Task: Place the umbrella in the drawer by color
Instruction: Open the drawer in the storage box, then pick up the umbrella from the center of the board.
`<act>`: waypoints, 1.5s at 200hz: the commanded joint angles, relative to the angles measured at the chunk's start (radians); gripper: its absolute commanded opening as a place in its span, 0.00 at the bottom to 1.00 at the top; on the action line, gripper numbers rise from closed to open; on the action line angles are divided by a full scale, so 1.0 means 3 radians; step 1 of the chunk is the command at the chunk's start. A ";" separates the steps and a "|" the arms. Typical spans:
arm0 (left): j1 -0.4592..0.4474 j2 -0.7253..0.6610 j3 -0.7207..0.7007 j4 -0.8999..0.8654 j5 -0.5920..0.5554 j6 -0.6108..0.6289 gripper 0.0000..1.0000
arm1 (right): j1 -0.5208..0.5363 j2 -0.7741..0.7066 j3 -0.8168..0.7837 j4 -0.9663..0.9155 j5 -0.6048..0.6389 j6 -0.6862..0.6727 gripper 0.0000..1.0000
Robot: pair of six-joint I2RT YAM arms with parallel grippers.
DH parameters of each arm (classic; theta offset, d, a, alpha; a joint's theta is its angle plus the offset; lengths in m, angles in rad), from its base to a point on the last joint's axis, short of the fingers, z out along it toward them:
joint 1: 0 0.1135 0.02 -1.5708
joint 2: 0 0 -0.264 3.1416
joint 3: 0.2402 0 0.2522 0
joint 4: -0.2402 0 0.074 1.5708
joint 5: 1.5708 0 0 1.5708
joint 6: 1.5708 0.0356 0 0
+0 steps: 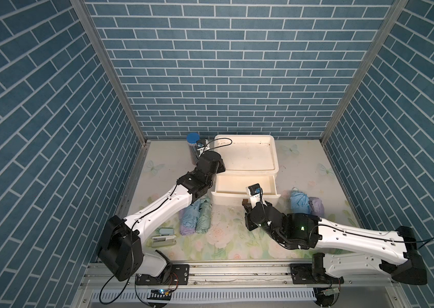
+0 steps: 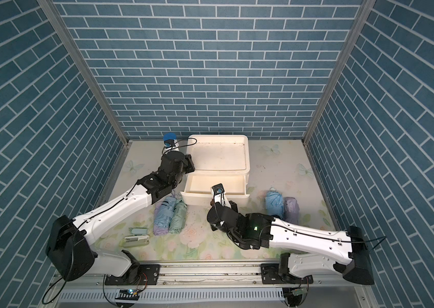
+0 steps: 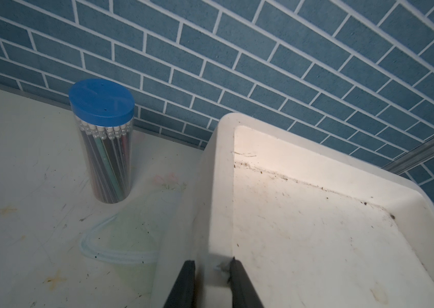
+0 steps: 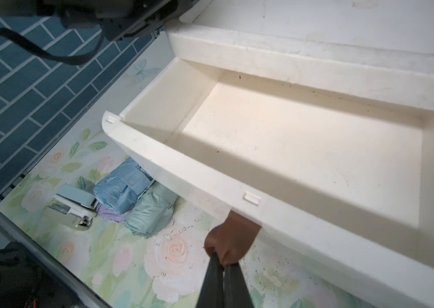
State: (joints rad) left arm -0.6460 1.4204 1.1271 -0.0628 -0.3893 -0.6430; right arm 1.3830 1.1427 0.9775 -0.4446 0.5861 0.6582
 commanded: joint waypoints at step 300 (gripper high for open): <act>0.0011 -0.1005 0.0048 -0.0479 0.0138 0.0481 0.60 | -0.1785 -0.0440 0.0693 -0.1650 0.0445 0.0363 0.76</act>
State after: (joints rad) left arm -0.6464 1.2003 1.1290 -0.2253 -0.4114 -0.5804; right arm 0.9497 1.0023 1.2324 -0.8463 0.7826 0.7551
